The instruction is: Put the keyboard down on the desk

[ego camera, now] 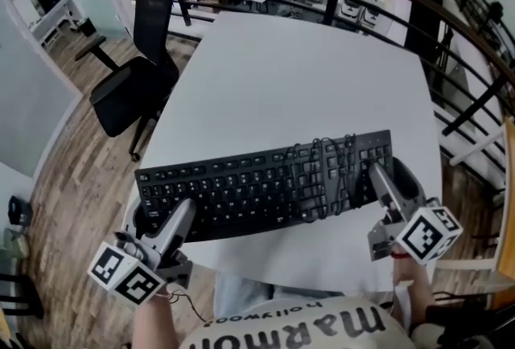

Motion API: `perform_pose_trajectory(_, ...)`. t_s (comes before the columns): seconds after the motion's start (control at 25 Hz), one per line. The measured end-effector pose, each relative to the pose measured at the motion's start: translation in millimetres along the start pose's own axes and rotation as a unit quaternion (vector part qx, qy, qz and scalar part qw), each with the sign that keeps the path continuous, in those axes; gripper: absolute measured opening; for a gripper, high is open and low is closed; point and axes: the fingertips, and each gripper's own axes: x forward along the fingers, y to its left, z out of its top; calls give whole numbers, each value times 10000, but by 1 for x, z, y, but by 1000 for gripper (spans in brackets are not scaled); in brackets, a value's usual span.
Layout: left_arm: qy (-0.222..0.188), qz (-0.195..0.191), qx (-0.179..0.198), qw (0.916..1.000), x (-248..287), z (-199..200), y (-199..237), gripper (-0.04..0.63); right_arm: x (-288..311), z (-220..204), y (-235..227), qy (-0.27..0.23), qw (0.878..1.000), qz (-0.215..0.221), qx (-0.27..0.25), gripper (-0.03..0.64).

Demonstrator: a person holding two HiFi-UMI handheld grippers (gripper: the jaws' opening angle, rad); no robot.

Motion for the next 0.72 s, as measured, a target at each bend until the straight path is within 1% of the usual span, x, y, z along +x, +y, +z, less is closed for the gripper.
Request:
perform_pose_trajectory(0.12,-66,-50,63,9999,0,-2,-1,310,-3,1,-1,-90,9999,-37,-55,296)
perform_pose_trajectory(0.28,-539,75,332,9980,-13,7,-6,313,8,15,11,-371,9984,366,-236,296)
perform_pose_trajectory(0.32,-594,92,396,9974,-15,10,-7,314,9,16,13,-413,9980,421,-246,296)
perform_pose_trajectory(0.44,-557,108,475,9973,-21,16,-12,314,4,14,18,-441,9979,431,-188,296)
perform_pose_trajectory(0.6,-522,106,442,9976,-23,17,-14,314,1,16,18,-413,9981,419,-167,296)
perform_pose_trajectory(0.68,-611,93,491,9969,-24,13,-16,314,0,16,17,-496,9975,465,-212,296)
perform_pose_trajectory(0.72,-699,94,573,9959,-26,12,-17,314,1,16,16,-599,9965,538,-238,296)
